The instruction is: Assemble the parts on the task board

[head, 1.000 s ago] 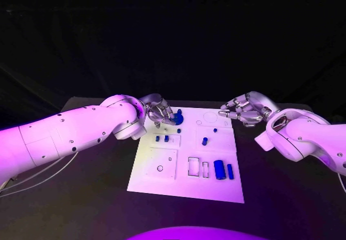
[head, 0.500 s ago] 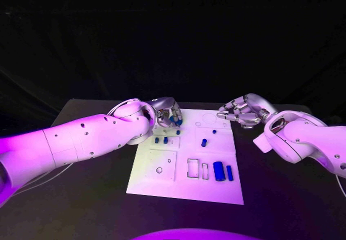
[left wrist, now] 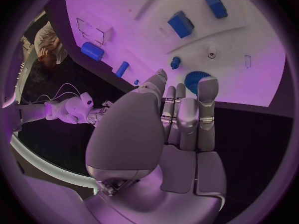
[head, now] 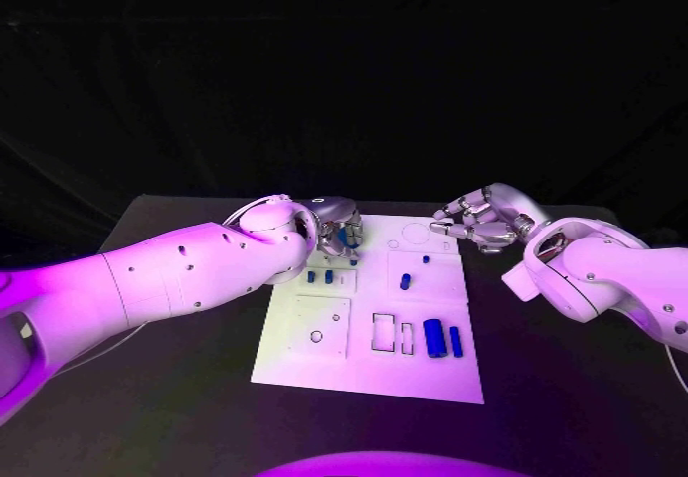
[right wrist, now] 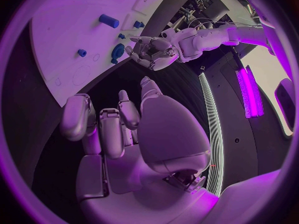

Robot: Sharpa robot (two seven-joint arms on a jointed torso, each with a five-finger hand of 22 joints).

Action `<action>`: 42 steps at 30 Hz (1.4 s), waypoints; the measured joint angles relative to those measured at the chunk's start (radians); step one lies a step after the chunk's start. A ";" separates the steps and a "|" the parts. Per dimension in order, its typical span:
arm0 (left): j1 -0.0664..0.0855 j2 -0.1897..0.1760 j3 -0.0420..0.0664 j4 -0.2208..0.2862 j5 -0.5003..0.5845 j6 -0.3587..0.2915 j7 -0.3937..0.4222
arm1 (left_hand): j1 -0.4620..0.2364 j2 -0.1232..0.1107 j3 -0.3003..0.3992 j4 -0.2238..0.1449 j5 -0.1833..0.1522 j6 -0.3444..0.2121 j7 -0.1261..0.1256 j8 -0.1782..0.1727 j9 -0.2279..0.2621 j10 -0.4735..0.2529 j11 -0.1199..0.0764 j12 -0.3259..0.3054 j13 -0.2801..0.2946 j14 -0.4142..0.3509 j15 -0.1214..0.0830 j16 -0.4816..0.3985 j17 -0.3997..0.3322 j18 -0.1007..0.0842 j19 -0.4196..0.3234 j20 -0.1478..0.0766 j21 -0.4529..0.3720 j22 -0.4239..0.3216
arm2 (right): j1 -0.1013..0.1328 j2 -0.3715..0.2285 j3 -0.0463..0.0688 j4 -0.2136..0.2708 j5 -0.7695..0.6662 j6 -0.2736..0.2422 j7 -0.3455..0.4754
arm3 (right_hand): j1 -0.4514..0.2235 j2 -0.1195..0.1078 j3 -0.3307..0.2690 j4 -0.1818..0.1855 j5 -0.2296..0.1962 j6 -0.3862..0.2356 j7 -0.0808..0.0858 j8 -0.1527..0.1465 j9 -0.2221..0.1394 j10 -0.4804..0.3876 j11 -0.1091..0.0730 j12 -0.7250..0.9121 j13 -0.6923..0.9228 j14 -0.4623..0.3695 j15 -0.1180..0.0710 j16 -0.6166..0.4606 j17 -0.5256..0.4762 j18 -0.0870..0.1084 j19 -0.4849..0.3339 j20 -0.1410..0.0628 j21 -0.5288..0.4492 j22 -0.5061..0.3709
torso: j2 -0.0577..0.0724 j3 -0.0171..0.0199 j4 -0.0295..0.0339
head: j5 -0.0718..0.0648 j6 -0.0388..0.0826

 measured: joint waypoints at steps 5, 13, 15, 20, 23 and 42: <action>-0.003 0.008 0.000 -0.012 -0.009 0.024 -0.008 | 0.000 0.000 0.009 -0.003 0.000 0.010 0.003 -0.005 -0.006 0.018 -0.001 -0.006 -0.009 0.010 -0.003 0.013 0.008 0.000 0.009 0.001 0.028 0.037 | 0.000 0.001 0.000 0.000 0.000 0.000 0.001 | 0.000 0.000 0.000 0.000 0.004 0.000 0.000 0.000 0.000 0.000 0.000 0.000 0.000 0.000 0.000 0.000 0.000 0.000 0.000 0.000 0.000 0.000 | 0.000 -0.0006 0.0007 | -0.001 -0.001; -0.006 0.022 0.001 -0.030 -0.014 0.057 -0.023 | 0.001 0.001 0.016 -0.005 0.000 0.015 0.001 -0.015 -0.011 0.027 -0.002 -0.011 -0.016 0.010 -0.003 0.023 0.010 0.000 0.013 -0.001 0.043 0.058 | 0.000 0.003 0.000 0.001 0.000 -0.001 0.001 | 0.000 0.000 0.000 0.000 0.004 0.000 0.000 0.000 0.000 0.000 0.000 0.000 0.000 0.000 0.000 0.000 0.000 0.000 0.000 0.000 0.000 0.000 | 0.000 -0.0005 0.0012 | -0.001 -0.003; -0.007 0.024 0.001 -0.034 -0.015 0.062 -0.026 | 0.000 0.001 0.019 -0.003 0.000 0.015 0.001 -0.015 -0.013 0.036 -0.003 -0.017 -0.018 0.014 -0.003 0.023 0.011 0.000 0.019 -0.001 0.052 0.064 | 0.000 0.003 0.000 0.001 0.000 -0.001 0.001 | 0.000 0.000 0.000 0.000 0.004 0.000 0.000 0.000 0.000 0.000 0.000 0.000 0.000 0.000 0.000 0.000 0.000 0.000 0.000 0.000 0.000 0.000 | 0.000 -0.0008 0.0011 | 0.000 -0.004; -0.014 0.030 0.001 -0.041 -0.016 0.075 -0.031 | 0.000 0.001 0.028 -0.006 0.000 0.022 0.001 -0.019 -0.017 0.043 -0.004 -0.019 -0.022 0.017 -0.003 0.030 0.012 -0.011 0.020 -0.002 0.062 0.075 | 0.000 0.003 0.000 0.001 0.000 -0.001 0.001 | 0.000 0.000 0.000 0.000 0.004 0.000 0.000 0.000 0.000 0.000 0.000 0.000 0.000 0.000 0.000 0.000 0.000 0.000 0.000 0.000 0.000 0.000 | 0.000 -0.0009 0.0010 | 0.000 -0.006; -0.018 0.033 0.001 -0.044 -0.016 0.078 -0.032 | 0.001 0.001 0.033 -0.006 0.000 0.022 0.001 -0.027 -0.020 0.049 -0.004 -0.025 -0.026 0.017 -0.003 0.035 0.013 -0.015 0.020 -0.002 0.064 0.081 | 0.000 0.003 0.000 0.002 0.000 -0.001 0.001 | 0.000 0.000 0.000 0.000 0.004 0.000 0.000 0.000 0.001 0.000 0.000 0.000 0.000 0.000 0.000 0.000 0.000 0.000 0.000 0.000 0.000 0.000 | 0.000 -0.0009 0.0010 | -0.002 -0.008; -0.026 0.053 0.003 -0.068 -0.007 0.079 -0.035 | 0.020 0.020 0.119 -0.028 0.000 0.047 0.005 -0.072 -0.043 0.093 -0.007 -0.076 -0.058 0.024 -0.003 0.062 0.013 -0.015 0.027 -0.002 0.108 0.126 | 0.000 0.006 0.000 0.001 0.000 0.000 0.001 | 0.000 0.000 0.000 0.000 0.004 0.000 0.000 0.000 0.001 0.000 0.000 0.000 0.000 0.000 0.000 0.000 0.000 0.000 0.000 0.000 0.000 0.000 | 0.000 0.0004 0.0009 | -0.005 -0.011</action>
